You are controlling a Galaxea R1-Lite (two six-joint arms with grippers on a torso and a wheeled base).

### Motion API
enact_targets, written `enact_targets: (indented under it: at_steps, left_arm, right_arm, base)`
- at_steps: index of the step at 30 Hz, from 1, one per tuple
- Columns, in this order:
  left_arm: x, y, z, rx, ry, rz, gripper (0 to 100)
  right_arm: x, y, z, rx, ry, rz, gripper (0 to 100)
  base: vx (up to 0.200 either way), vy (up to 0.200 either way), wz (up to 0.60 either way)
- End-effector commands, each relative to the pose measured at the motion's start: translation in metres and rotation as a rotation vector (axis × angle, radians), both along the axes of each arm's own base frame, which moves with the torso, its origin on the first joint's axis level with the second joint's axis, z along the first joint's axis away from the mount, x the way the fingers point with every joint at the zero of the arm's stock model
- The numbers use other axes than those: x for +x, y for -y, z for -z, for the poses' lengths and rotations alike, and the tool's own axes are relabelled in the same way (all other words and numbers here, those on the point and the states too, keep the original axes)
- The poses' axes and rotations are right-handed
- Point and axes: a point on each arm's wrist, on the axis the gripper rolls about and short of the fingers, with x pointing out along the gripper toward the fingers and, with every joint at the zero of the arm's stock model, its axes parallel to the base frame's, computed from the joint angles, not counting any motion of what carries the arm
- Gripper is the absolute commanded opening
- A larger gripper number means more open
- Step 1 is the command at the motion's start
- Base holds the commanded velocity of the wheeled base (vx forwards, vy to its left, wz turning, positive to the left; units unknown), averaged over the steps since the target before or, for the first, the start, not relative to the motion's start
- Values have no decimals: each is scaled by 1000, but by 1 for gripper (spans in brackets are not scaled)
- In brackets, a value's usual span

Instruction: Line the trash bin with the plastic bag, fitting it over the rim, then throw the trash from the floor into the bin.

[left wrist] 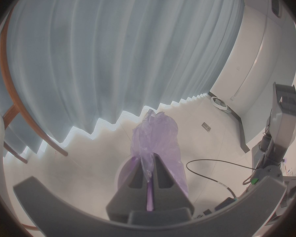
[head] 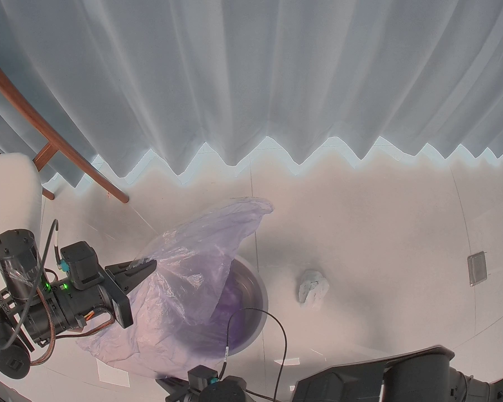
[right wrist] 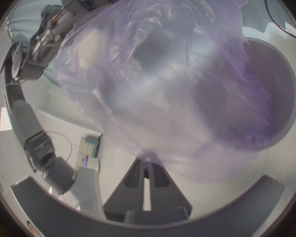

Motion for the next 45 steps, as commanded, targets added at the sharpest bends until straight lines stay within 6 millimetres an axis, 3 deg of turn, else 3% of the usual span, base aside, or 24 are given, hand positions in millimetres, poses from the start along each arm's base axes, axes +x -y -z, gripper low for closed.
enact_targets:
  at_steps: [1, 8, 12, 15, 22, 25, 27, 28, 29, 30, 33, 36, 39, 40, 41, 43, 45]
  left_arm:
    - [-1, 0, 1, 4, -5, 0, 0]
    - [-1, -2, 4, 10, -17, -4, 0]
    - [-3, -2, 10, 25, -36, 1, 0]
    - [-3, -1, 11, 26, -40, 2, 0]
    - [-11, -5, 21, 46, -84, 2, 0]
    - [-7, -5, 25, 52, -102, -9, 0]
    - [-4, -7, 23, 48, -95, -22, 0]
    - [-4, -7, 23, 48, -95, -22, 0]
    - [-4, -8, 23, 48, -94, -29, 0]
    - [-3, -9, 24, 49, -97, -32, 0]
    - [-2, -10, 26, 54, -106, -39, 0]
    - [-3, -11, 26, 62, -98, -33, 0]
    - [-7, -10, 27, 96, -78, -2, 0]
    - [-7, -9, 27, 116, -60, 14, 0]
    - [-6, -9, 26, 118, -58, 19, 0]
    - [-6, -9, 29, 156, -39, 80, 0]
    - [-7, -9, 36, 184, -45, 127, 0]
  right_arm:
    - [27, -10, 11, 52, 30, 92, 0]
    - [90, 14, -22, 108, 81, 249, 0]
    - [106, 22, -22, 113, 84, 290, 0]
    - [107, 21, -20, 111, 83, 290, 0]
    - [67, 15, -24, 83, 49, 205, 0]
    - [27, 20, -16, 24, 2, 123, 0]
    - [-10, 27, -30, 16, -23, 12, 0]
    - [-10, 27, -30, 16, -23, 12, 0]
    - [-37, 35, -45, 19, -42, -90, 0]
    - [-50, 41, -57, 30, -45, -138, 0]
    - [-60, 55, -88, 78, -26, -162, 0]
    - [-49, 72, -134, 195, 10, -123, 0]
    - [-23, 93, -175, 292, 53, -37, 0]
    - [-2, 104, -193, 331, 78, 36, 0]
    - [3, 108, -197, 336, 82, 56, 0]
    - [48, 139, -212, 333, 116, 231, 0]
    - [65, 162, -220, 338, 125, 320, 0]
  base:
    - [0, 0, 0]
    - [0, 0, 0]
    - [0, 0, 0]
    - [0, 0, 0]
    - [0, 0, 0]
    - [0, 0, 0]
    - [0, 0, 0]
    - [0, 0, 0]
    - [0, 0, 0]
    - [0, 0, 0]
    - [0, 0, 0]
    - [0, 0, 0]
    - [0, 0, 0]
    - [0, 0, 0]
    - [0, 0, 0]
    - [0, 0, 0]
    - [0, 0, 0]
